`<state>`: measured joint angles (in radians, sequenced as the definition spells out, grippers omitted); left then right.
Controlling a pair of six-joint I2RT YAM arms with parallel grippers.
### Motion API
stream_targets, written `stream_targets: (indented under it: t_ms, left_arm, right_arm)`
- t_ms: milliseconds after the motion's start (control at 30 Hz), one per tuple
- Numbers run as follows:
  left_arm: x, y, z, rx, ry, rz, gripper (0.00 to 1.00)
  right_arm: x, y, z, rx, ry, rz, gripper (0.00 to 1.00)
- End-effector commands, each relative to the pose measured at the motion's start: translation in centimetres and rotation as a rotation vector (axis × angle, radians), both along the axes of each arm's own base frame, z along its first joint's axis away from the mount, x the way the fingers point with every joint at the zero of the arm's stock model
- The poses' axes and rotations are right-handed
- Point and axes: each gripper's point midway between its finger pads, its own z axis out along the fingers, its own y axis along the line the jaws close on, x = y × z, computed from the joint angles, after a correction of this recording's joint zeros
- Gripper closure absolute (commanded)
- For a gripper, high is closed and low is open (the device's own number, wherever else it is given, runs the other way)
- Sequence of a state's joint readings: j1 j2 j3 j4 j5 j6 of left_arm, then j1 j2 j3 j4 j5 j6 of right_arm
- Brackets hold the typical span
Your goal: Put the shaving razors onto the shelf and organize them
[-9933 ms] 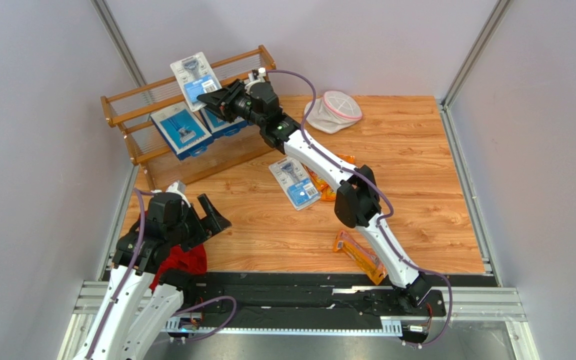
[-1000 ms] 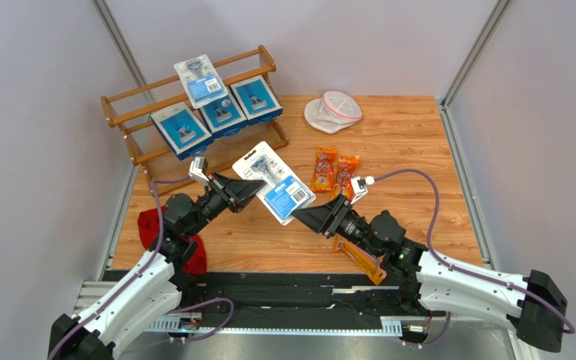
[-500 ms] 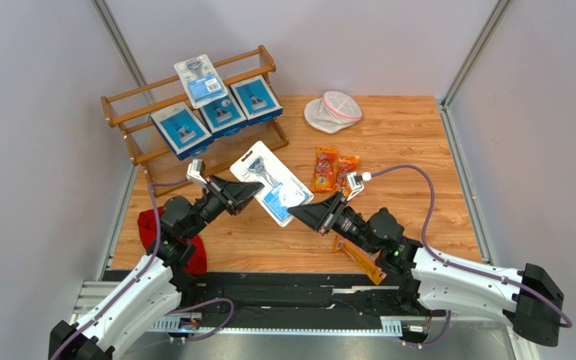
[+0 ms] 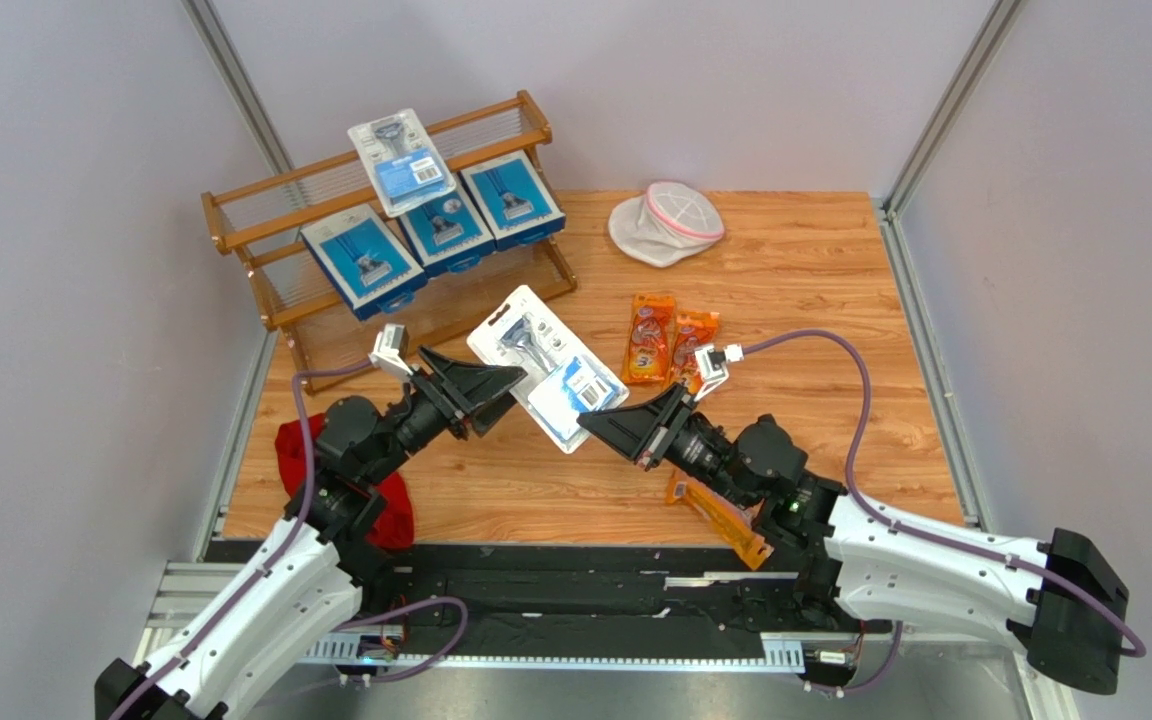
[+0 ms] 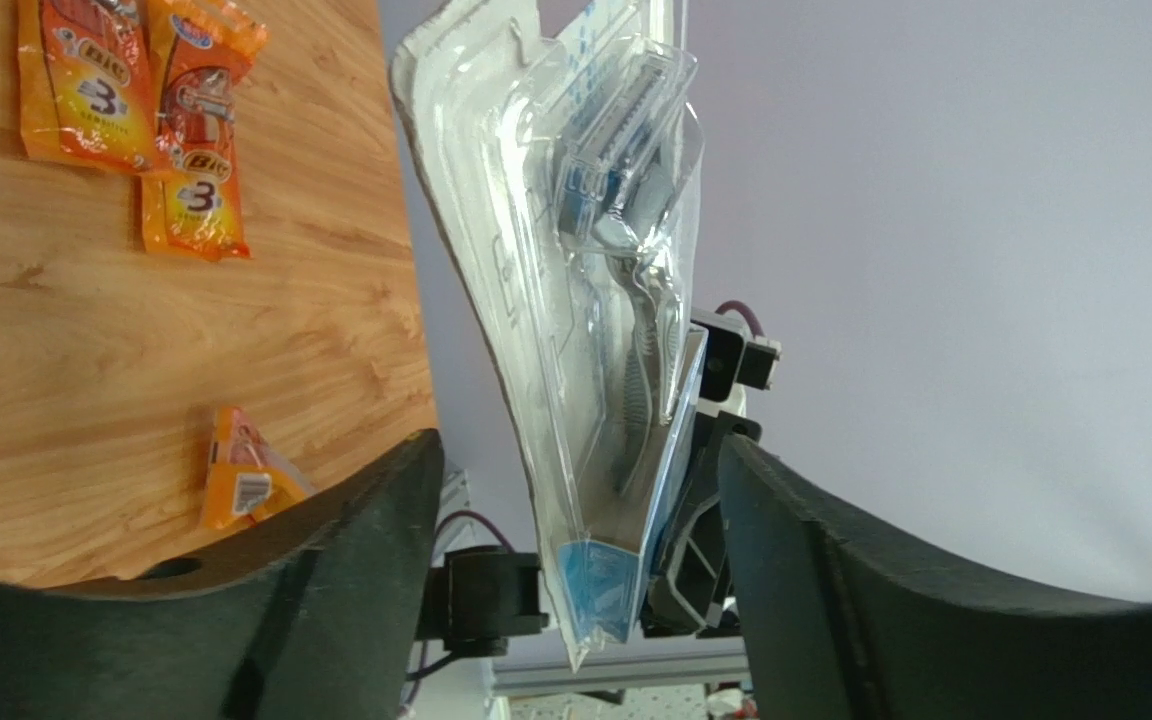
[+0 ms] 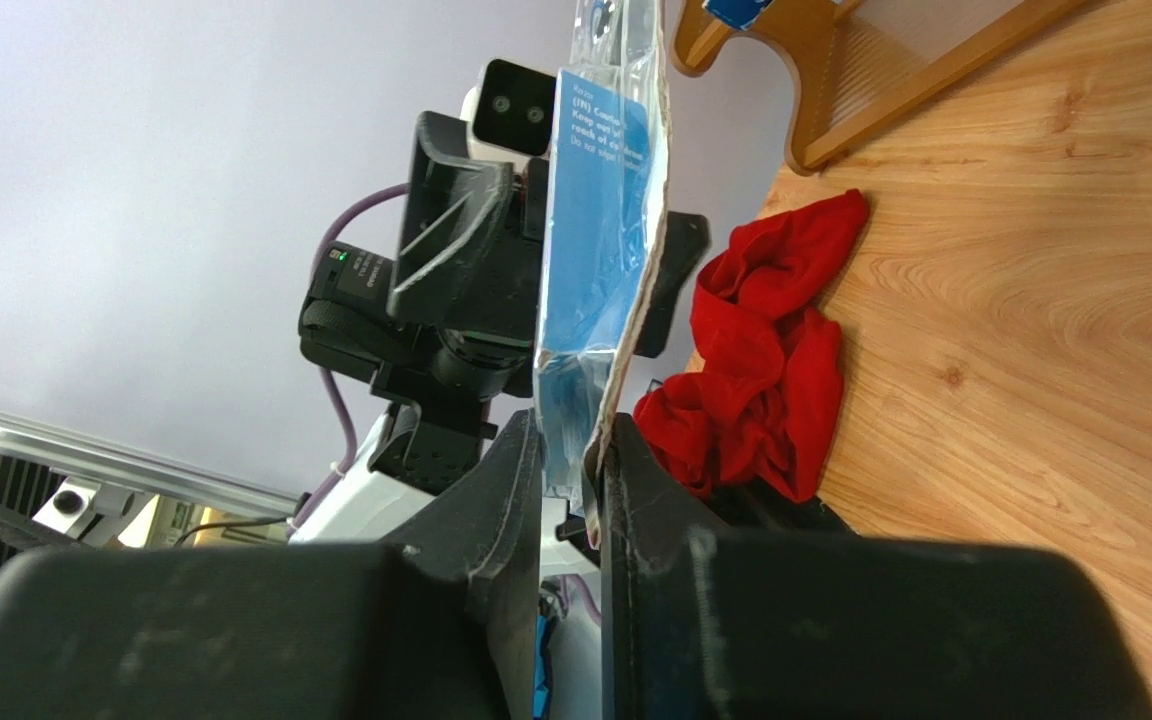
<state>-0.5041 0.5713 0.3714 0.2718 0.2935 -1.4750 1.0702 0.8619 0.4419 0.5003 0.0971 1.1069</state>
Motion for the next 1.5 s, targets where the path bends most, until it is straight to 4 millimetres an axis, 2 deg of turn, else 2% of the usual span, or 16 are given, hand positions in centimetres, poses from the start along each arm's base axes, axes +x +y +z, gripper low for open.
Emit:
stream_targets:
  t_ms: [0, 67, 133, 167, 233, 333, 367, 400, 433, 467, 733, 1000, 1133, 1300, 1367, 1467]
  left_arm:
    - [-0.7, 0.2, 1.1, 0.091, -0.048, -0.010, 0.21]
    - [-0.8, 0.4, 0.1, 0.155, -0.024, -0.006, 0.18]
    - [-0.9, 0.8, 0.2, 0.191, -0.026, 0.008, 0.17]
    - [-1.0, 1.1, -1.0, 0.247, 0.006, 0.014, 0.16]
    - [-1.0, 1.8, -0.8, 0.294, 0.010, 0.044, 0.16]
    - [-1.0, 3.4, -2.2, 0.439, 0.068, 0.093, 0.16]
    - [-1.0, 4.4, -3.8, 0.524, 0.107, 0.117, 0.16]
    - [-1.1, 4.9, -3.1, 0.547, 0.101, 0.131, 0.16]
    - [-1.4, 5.5, -4.0, 0.595, 0.134, 0.137, 0.16]
    - [-1.1, 6.1, -3.6, 0.632, 0.125, 0.162, 0.15]
    - [-1.1, 8.2, -5.5, 0.870, 0.174, 0.151, 0.15]
    - [-1.3, 9.7, -5.1, 0.975, 0.154, 0.169, 0.15]
    - [-1.7, 10.4, -5.3, 1.006, 0.155, 0.176, 0.15]
    - [-2.2, 11.0, -5.7, 1.037, 0.160, 0.173, 0.15]
    - [-2.4, 11.6, -5.6, 1.062, 0.160, 0.183, 0.15]
    - [-2.8, 12.5, -5.1, 1.096, 0.156, 0.202, 0.15]
  right_arm:
    - [0.5, -1.0, 2.3, 0.045, -0.042, -0.051, 1.00]
    - [0.6, -1.2, 2.1, 0.039, -0.040, -0.061, 1.00]
    - [0.6, -1.4, 2.2, 0.038, -0.040, -0.067, 1.00]
    - [0.6, -1.5, 2.1, 0.027, -0.040, -0.067, 1.00]
    - [0.6, -1.6, 2.1, 0.026, -0.039, -0.070, 1.00]
    - [0.7, -1.5, 1.7, 0.014, -0.033, -0.070, 1.00]
    - [0.6, -1.5, 1.8, 0.014, -0.035, -0.069, 1.00]
    - [0.6, -1.5, 1.8, 0.014, -0.034, -0.071, 1.00]
    - [0.7, -1.5, 1.8, 0.013, -0.034, -0.071, 1.00]
    - [0.7, -1.4, 1.7, 0.008, -0.033, -0.071, 1.00]
    - [0.9, -1.1, 1.8, -0.040, -0.040, -0.069, 1.00]
    - [1.6, -0.6, 2.6, -0.084, -0.053, -0.082, 1.00]
    - [2.5, 0.2, 3.9, -0.095, -0.060, -0.063, 1.00]
    - [3.9, 1.5, 4.6, -0.113, -0.062, -0.042, 1.00]
    - [4.6, 1.8, 6.0, -0.100, -0.080, -0.022, 1.00]
    - [6.1, 2.0, 6.7, -0.102, -0.088, -0.018, 1.00]
